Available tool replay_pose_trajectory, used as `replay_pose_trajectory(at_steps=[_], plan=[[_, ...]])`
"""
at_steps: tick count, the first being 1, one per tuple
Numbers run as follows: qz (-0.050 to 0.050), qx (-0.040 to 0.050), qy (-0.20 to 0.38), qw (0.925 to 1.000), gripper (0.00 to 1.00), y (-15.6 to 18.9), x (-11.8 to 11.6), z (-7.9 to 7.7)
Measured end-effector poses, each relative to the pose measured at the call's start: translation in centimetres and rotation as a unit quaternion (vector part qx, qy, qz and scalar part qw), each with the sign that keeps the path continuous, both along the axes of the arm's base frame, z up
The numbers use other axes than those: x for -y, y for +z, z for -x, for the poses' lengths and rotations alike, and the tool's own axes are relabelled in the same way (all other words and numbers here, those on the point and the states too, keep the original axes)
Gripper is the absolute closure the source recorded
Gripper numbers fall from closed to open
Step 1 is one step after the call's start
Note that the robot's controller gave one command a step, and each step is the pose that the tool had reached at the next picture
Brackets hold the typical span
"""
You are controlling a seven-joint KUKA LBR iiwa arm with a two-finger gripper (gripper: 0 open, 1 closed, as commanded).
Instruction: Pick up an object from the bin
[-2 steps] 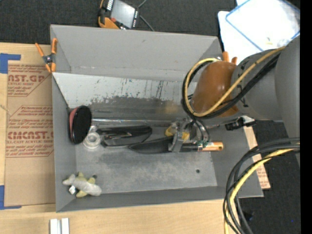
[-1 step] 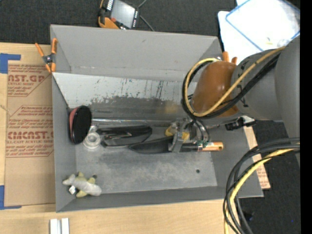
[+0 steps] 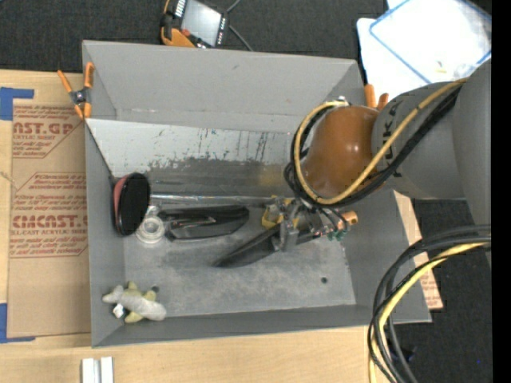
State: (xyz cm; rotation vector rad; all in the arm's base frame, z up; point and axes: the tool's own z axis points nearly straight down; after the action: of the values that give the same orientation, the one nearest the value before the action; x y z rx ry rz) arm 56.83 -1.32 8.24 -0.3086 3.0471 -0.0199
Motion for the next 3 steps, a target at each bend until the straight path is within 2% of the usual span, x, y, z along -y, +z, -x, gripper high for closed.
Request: replay_pose_trajectory(at_steps=[1,2,3], plan=[[-0.014,-0.0150,-0.159,0.9871,1.00,3.7,1.2,0.9],[-0.011,-0.0106,-0.124,0.9921,1.00,4.7,1.0,0.5],[0.000,-0.0097,0.041,0.9991,1.00,0.6,1.2,-1.2]])
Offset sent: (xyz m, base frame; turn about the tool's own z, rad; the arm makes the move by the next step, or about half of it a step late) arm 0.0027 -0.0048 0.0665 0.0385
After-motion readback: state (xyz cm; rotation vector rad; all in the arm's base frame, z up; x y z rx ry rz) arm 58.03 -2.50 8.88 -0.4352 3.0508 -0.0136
